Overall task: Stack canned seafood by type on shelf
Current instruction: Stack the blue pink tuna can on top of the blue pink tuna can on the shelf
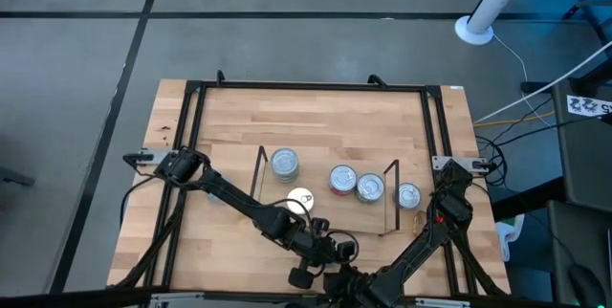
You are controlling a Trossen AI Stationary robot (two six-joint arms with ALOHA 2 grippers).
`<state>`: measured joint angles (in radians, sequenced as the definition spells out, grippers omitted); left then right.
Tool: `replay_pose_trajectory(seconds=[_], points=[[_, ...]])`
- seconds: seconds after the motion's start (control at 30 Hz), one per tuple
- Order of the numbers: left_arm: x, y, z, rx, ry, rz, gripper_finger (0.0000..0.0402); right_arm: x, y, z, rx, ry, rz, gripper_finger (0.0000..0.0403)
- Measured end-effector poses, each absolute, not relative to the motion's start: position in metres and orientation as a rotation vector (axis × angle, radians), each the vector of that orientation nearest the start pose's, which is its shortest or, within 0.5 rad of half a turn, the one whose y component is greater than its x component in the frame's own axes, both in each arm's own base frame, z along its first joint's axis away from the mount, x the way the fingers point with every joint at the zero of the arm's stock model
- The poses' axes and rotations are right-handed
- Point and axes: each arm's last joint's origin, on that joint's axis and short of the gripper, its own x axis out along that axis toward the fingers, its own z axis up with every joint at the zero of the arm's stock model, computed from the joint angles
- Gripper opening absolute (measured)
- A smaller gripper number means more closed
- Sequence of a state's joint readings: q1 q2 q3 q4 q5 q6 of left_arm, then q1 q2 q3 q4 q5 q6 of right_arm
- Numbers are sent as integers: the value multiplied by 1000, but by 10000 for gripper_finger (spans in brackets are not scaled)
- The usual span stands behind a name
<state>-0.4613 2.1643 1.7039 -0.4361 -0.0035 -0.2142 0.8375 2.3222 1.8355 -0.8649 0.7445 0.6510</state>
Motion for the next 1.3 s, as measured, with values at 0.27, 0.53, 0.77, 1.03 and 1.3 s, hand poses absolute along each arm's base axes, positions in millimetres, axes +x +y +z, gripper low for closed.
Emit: replay_pose_trajectory(seconds=[0.27, 0.53, 0.77, 1.03, 1.3], points=[[425, -211, 192, 3, 920, -329, 0, 327, 332, 138, -399, 873, -255, 308], [425, -211, 192, 2, 920, -329, 0, 326, 329, 134, -449, 860, -290, 308], [425, -211, 192, 2, 917, -329, 0, 323, 325, 134, -494, 886, -306, 307], [425, -211, 193, 1, 915, -331, 0, 323, 324, 134, -513, 869, -324, 234], [425, -211, 193, 8, 916, -334, 0, 323, 324, 134, -514, 873, -320, 170]])
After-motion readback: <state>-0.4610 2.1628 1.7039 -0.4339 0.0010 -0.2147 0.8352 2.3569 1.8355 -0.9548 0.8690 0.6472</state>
